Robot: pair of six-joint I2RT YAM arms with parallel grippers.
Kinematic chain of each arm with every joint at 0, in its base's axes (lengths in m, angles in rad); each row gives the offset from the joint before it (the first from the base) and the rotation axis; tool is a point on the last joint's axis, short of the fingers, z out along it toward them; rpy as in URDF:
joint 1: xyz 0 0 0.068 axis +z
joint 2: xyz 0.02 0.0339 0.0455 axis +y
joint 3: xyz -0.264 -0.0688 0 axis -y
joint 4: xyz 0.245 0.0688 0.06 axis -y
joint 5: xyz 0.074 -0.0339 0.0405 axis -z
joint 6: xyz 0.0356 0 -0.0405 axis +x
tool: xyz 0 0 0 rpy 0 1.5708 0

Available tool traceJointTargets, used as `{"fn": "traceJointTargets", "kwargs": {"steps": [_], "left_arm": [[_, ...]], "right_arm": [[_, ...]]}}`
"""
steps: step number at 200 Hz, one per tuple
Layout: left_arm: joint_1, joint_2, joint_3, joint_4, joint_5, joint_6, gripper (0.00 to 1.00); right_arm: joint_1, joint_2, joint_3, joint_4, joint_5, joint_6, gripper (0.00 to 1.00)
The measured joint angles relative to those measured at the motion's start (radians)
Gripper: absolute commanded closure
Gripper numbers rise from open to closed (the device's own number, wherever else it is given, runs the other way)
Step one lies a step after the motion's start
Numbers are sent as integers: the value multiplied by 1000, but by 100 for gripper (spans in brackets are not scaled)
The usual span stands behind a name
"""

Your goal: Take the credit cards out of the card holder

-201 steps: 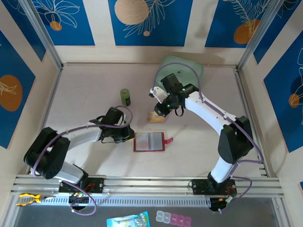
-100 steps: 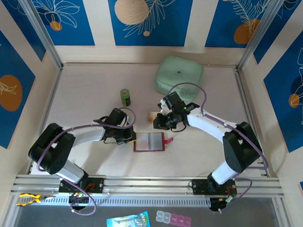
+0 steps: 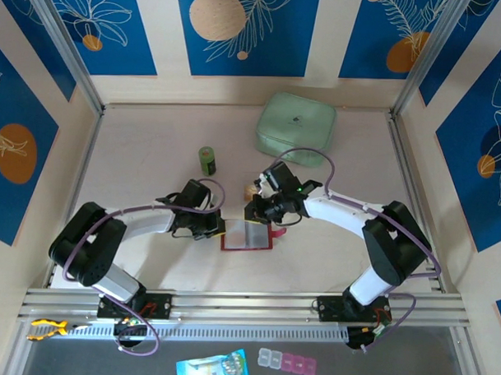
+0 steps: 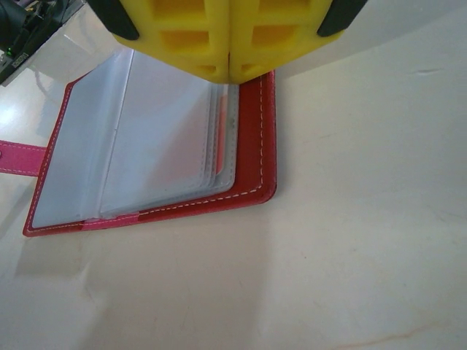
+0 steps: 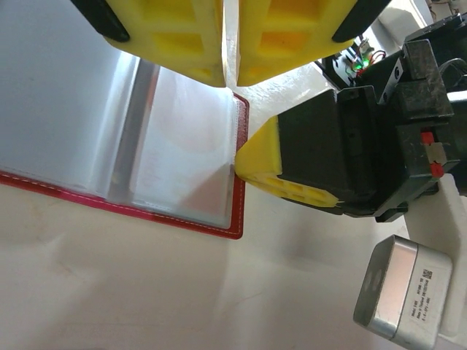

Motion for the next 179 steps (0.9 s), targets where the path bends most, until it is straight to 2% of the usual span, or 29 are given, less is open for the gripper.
{"fn": "traceJointTargets", "kwargs": {"steps": [71,179], "left_arm": [[0,-8,0,-16,-9,0,99],[-1,-8,0,-30,-21,3,100]], "right_arm": [[19,51,0,24,-8,30,87],[40,116,1,47,-28,56,82]]}}
